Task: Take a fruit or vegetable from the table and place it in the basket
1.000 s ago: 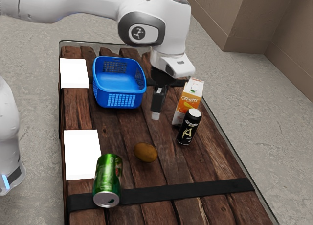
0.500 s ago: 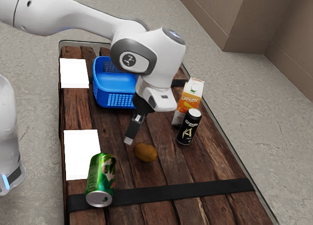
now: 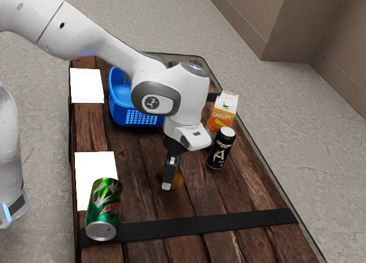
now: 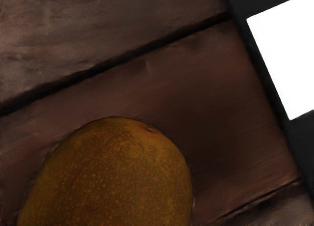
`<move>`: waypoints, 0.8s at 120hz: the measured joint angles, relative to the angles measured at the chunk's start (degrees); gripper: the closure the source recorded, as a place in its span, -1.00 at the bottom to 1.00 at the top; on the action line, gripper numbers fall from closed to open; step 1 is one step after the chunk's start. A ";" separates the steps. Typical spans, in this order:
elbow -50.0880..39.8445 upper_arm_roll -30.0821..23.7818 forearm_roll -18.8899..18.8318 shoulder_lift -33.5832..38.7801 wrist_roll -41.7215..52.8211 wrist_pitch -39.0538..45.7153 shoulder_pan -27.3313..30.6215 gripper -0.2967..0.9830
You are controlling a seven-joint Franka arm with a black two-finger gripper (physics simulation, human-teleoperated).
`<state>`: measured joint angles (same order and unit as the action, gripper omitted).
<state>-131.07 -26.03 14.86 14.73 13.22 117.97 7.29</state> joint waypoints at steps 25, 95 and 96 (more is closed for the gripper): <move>-0.61 0.25 -0.39 -1.51 -0.62 1.14 0.44 -0.50; 3.60 0.35 -10.66 -3.21 -2.85 2.70 1.24 0.14; 4.00 0.35 -10.74 -3.20 -2.92 2.43 1.25 0.14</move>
<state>-127.07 -25.67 4.12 11.53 10.29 120.40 8.54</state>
